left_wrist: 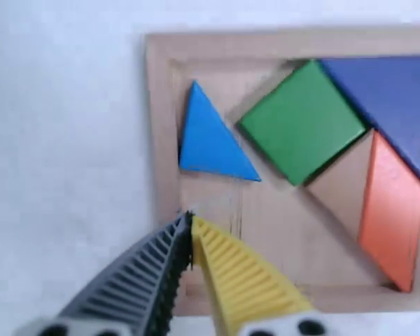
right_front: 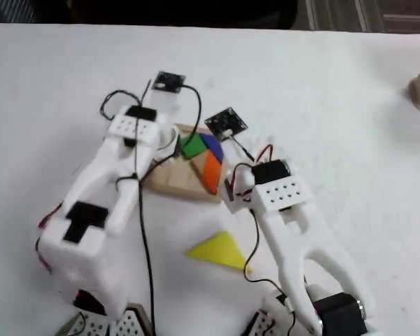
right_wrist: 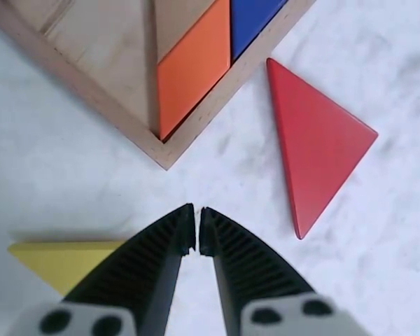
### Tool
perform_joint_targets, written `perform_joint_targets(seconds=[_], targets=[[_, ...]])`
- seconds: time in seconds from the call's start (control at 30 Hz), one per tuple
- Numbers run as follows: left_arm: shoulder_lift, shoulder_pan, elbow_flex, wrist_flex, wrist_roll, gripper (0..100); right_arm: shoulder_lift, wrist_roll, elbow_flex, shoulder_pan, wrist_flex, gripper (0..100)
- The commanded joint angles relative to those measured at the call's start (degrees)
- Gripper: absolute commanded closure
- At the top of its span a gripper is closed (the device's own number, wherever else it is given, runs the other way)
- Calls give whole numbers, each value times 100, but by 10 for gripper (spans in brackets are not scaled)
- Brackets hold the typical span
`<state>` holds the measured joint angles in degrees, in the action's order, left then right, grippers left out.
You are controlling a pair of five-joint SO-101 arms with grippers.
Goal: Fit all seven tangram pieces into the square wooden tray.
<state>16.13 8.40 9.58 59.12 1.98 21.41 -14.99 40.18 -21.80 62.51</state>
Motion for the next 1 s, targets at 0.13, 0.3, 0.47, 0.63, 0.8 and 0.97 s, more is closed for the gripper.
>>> perform_joint_targets(seconds=[0.13,0.3,0.47,0.63,0.8,0.97], targets=[[-787,-66,466,-1363,747,976,215,0,-35,-31,-110,981],[110,-57,-396,-1336,774,976,215,0,-35,-31,-110,981],[1121,31,-1477,-774,774,976,215,0,-35,-31,-110,981],[1640,163,-2171,149,756,978,215,0,-35,-31,-110,981],[1754,145,-2092,642,756,978,215,0,-35,-31,-110,981],[1613,154,-1758,712,756,979,215,0,-35,-31,-101,981]])
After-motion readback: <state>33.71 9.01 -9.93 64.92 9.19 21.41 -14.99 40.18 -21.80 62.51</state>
